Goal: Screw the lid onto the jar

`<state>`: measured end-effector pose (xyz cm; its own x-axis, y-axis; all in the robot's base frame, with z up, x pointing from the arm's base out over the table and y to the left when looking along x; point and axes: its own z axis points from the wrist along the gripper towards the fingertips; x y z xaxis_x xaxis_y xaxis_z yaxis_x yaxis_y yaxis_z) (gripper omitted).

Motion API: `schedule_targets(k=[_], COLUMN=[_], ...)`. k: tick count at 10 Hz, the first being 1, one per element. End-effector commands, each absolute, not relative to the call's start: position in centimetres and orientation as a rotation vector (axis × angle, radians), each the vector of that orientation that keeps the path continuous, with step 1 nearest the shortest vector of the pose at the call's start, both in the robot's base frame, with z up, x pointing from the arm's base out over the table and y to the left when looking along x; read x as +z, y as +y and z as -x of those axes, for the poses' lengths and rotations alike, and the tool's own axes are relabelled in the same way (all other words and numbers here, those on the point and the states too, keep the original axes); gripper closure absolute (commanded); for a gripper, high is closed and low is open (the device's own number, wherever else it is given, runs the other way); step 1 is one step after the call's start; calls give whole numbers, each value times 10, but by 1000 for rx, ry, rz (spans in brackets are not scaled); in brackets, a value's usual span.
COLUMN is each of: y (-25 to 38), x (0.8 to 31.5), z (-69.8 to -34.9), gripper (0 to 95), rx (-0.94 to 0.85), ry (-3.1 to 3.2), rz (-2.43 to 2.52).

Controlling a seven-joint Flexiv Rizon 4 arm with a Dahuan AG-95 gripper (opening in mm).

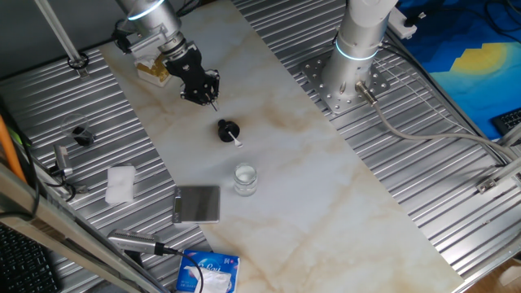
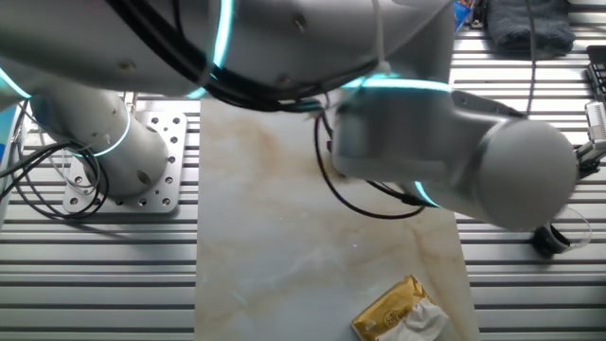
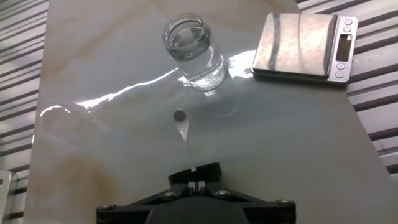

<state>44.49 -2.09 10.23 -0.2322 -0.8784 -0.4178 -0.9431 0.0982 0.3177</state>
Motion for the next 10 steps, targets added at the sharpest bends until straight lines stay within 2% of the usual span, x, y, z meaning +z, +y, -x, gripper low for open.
schedule_targets(k=[1,2,10], y=[-22,-24,-27], x=[101,98,79], z=[-443,-442,-442], gripper=[950,760,760], rx=[808,813,769], ry=[2227,2219,2180], rz=[1862,1856,1898])
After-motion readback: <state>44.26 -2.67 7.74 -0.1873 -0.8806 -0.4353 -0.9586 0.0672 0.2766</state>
